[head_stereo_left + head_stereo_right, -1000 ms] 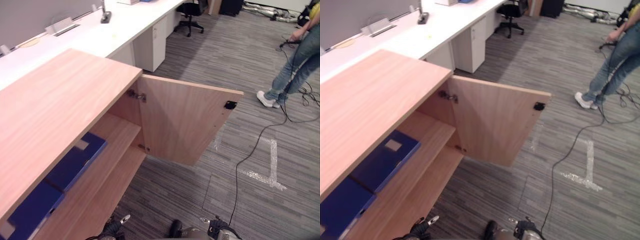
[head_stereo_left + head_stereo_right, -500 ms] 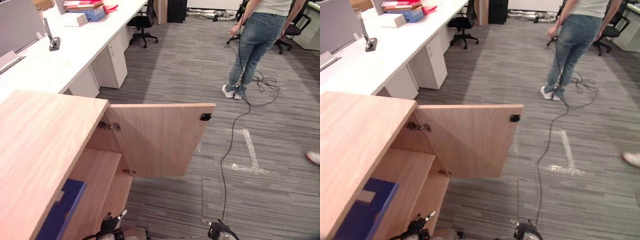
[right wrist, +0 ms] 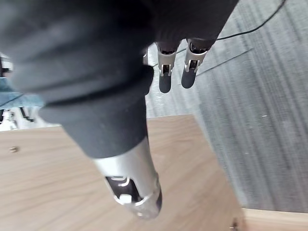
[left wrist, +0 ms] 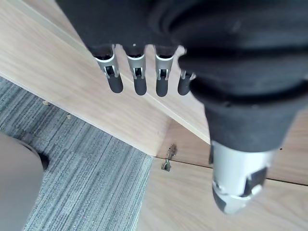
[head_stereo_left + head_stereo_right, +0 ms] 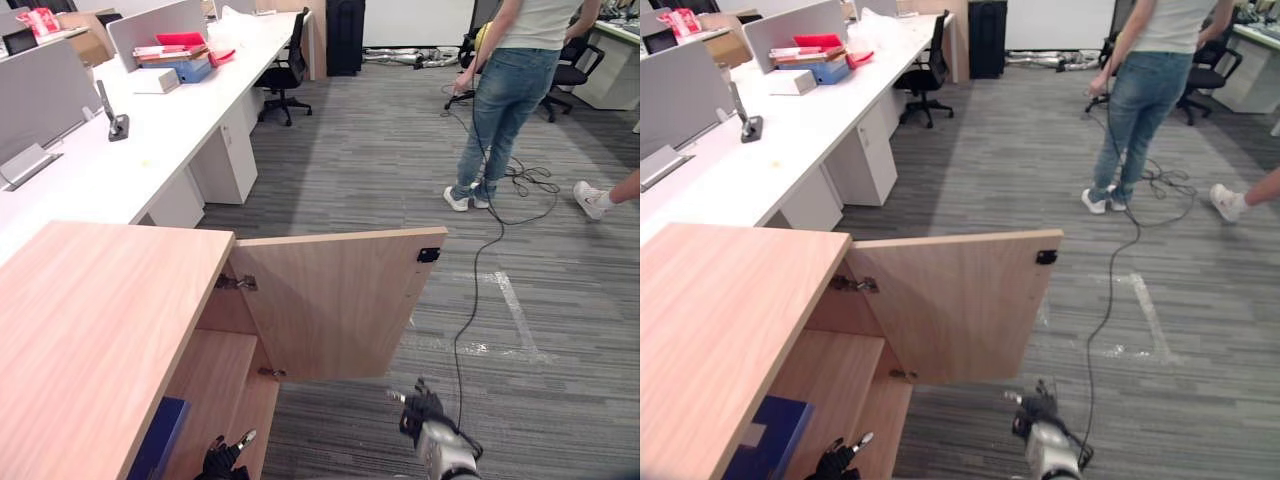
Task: Walk over to the cabinet, pick up the folder, carry it to the office cabinet, place the folder inside the office cabinet, then close the office cabinet door
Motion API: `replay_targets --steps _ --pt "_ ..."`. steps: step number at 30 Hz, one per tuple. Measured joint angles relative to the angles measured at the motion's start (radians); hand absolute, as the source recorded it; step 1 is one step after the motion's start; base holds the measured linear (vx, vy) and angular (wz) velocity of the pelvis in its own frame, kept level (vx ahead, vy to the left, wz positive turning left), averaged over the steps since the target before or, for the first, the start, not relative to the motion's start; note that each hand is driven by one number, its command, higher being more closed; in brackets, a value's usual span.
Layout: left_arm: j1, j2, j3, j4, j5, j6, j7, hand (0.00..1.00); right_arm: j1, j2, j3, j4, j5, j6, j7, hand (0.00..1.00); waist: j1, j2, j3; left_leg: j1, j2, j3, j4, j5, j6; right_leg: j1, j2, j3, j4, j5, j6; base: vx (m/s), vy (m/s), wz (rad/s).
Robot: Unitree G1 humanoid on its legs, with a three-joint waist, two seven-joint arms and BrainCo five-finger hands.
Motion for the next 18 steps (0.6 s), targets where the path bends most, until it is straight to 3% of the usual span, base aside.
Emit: replay_targets --steps 5,9,18 --pt "0.018 -0.001 0.009 -0.018 -0.002 -0.005 0.0 0.0 -0.128 -0.022 -0.037 -0.097 0.036 -0.018 -0.049 0.0 0.003 -0.011 -0.007 0.004 0.026 0.009 -0.012 0.005 -0.003 0.081 0.045 -0.007 -0.161 0.003 0.001 0.01 -0.075 -0.11" --pt "0.023 0.003 -0.001 -0.021 -0.014 -0.006 -0.001 0.0 -0.213 -0.085 -0.037 -0.097 0.036 -0.019 -0.059 0.0 0.008 -0.012 -0.012 -0.003 0.047 -0.027 -0.056 0.039 -0.02 0.116 0.081 -0.035 -0.261 0.051 -0.01 0.0 -0.101 0.16" --pt "0.076 0.086 -0.083 -0.024 -0.044 -0.005 -0.005 0.0 -0.549 -0.223 -0.028 0.24 0.039 -0.021 -0.074 0.0 0.048 -0.017 -0.003 -0.051 0.034 -0.132 -0.065 0.087 -0.007 0.164 0.097 -0.102 -0.392 0.127 -0.034 -0.05 -0.011 0.32"
